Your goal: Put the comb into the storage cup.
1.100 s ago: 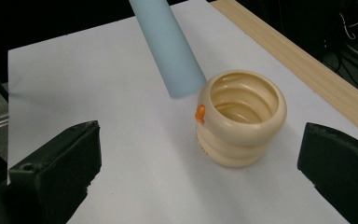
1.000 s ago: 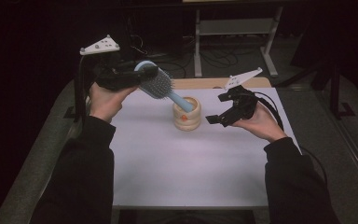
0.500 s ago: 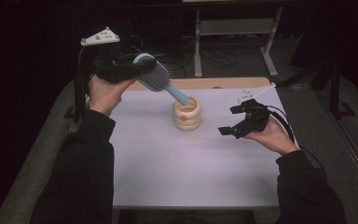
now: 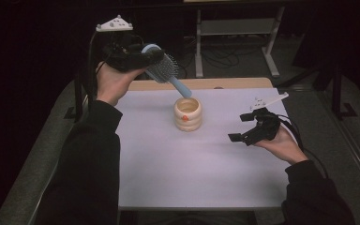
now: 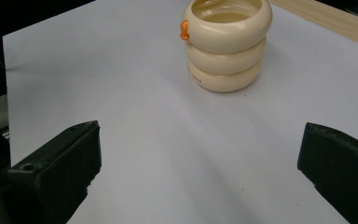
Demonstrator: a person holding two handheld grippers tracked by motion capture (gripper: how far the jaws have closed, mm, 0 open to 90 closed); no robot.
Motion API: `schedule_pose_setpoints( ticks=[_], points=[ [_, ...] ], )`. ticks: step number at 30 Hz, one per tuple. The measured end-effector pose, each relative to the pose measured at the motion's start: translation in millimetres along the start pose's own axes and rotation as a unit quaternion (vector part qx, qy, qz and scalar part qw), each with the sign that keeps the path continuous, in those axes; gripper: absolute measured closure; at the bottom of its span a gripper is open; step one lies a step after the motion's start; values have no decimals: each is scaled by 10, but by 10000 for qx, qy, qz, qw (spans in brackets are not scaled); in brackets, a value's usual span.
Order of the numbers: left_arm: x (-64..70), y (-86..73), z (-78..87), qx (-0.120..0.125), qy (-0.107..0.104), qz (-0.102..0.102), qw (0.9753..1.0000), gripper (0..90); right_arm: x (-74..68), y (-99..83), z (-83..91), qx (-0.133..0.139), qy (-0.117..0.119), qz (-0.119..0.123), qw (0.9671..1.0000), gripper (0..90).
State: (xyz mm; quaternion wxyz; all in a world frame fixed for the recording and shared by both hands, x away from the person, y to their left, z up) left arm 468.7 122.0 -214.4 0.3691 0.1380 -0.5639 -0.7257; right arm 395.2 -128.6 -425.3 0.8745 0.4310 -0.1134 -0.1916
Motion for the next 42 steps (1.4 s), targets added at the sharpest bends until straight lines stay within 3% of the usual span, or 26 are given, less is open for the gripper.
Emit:
schedule_pose_setpoints(
  ticks=[8, 17, 32, 42],
  points=[
    [-112, -34, -152, -30, 21, 91, 10000, 583, 26, -174, 2, 71, -15, -208, 9998, 0],
    [-147, -99, -311, -107, 43, 135, 9998, 581, 15, -296, -10, 192, 57, -394, 9990, 0],
    [-220, -350, -569, -419, 95, 140, 9990, 581, 10, -335, 18, 316, 82, -441, 9985, 0],
    [-257, -457, -661, -484, 124, 192, 9986, 581, 19, -357, 30, 373, 56, -453, 9983, 0]
  ],
)
Point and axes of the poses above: each handheld gripper's, and its own axes: z roughly backward along the jaws, y roughly out of its top, x roughly to its right, the point moved 10 cm from there along -z, roughly forward along the jaws, and after that the axes turned 14 degrees about z, right-handed, at the moved point
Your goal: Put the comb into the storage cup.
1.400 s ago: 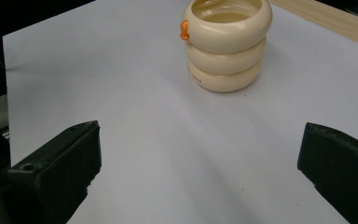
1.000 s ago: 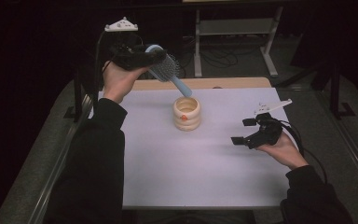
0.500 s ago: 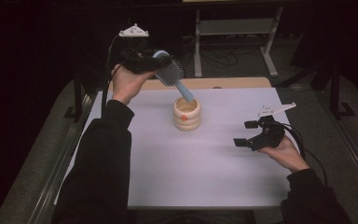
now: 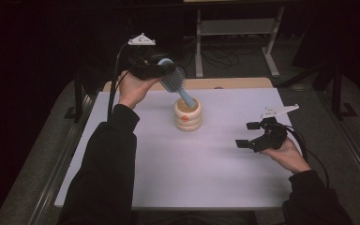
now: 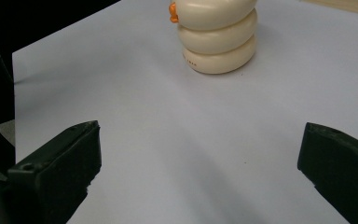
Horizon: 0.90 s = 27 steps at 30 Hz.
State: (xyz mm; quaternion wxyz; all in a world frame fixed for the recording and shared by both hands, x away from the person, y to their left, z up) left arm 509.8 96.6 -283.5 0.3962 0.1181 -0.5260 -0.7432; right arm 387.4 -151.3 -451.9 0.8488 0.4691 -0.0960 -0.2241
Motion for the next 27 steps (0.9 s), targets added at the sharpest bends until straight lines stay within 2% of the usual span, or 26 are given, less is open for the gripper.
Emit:
schedule_pose_setpoints(
  ticks=[5, 23, 27],
  points=[
    [-22, -72, -65, -65, 16, 1, 10000, 580, 2, -47, 8, 16, -18, -47, 10000, 0],
    [-85, -302, -312, -236, 40, 109, 9997, 579, 58, -171, 170, 272, -434, -64, 9987, 0],
    [-79, -362, -368, -317, 69, 55, 9995, 578, 58, -225, 201, 296, -509, -71, 9982, 0]
  ],
)
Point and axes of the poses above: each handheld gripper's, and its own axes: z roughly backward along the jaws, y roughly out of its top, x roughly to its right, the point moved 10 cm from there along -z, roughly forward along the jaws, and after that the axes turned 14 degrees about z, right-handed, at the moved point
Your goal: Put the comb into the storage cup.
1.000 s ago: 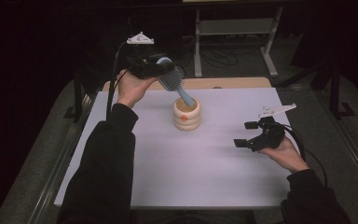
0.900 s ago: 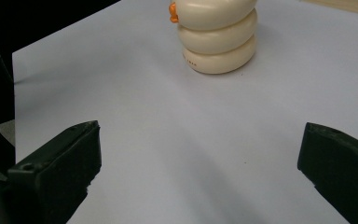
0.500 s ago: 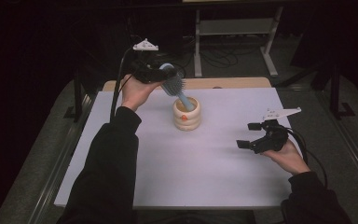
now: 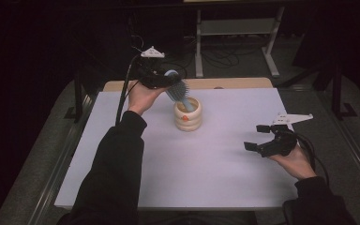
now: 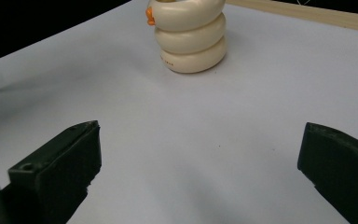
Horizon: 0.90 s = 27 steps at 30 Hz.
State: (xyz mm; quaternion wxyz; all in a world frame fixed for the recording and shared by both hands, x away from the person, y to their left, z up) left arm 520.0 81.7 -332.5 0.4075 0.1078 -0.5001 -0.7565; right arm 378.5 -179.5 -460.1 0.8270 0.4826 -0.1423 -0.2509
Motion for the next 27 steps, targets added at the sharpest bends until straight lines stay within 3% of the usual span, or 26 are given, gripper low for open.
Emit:
schedule_pose_setpoints(
  ticks=[15, 20, 27],
  points=[
    [-29, -205, -218, -181, 71, 7, 9998, 578, -17, -144, 81, 63, -290, 73, 9995, 0],
    [-39, -208, -229, -85, 52, 104, 9999, 577, -30, -173, 91, 91, -327, 81, 9994, 0],
    [-63, -233, -202, -137, -19, 199, 9997, 536, -34, -179, 101, 122, -352, 67, 9993, 0]
  ],
)
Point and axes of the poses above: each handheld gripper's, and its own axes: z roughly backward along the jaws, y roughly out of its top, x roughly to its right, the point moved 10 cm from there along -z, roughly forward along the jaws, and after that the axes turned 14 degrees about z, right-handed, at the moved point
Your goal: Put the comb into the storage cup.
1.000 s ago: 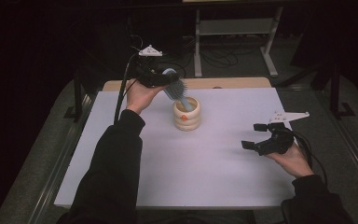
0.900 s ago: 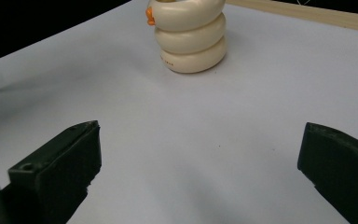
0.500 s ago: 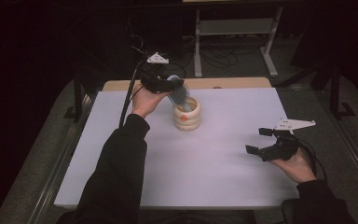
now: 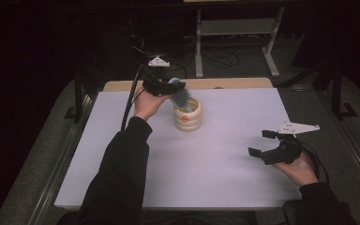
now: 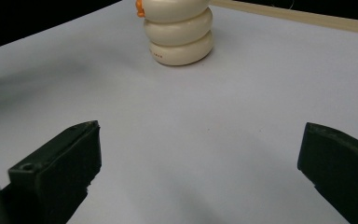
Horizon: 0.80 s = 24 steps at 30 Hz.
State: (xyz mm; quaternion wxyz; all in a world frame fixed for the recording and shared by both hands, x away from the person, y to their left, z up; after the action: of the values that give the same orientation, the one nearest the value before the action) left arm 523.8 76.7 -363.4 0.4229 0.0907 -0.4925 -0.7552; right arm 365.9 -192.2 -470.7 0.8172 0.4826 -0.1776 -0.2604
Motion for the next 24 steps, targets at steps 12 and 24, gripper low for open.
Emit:
schedule_pose_setpoints(
  ticks=[12, 24],
  points=[
    [-43, -73, 50, -158, -181, 188, 9995, 337, -9, -4, -10, -7, 30, -18, 10000, 0],
    [-112, -181, 119, -197, -365, 174, 9990, 117, -11, 0, -2, 12, 30, -4, 10000, 0]
  ],
)
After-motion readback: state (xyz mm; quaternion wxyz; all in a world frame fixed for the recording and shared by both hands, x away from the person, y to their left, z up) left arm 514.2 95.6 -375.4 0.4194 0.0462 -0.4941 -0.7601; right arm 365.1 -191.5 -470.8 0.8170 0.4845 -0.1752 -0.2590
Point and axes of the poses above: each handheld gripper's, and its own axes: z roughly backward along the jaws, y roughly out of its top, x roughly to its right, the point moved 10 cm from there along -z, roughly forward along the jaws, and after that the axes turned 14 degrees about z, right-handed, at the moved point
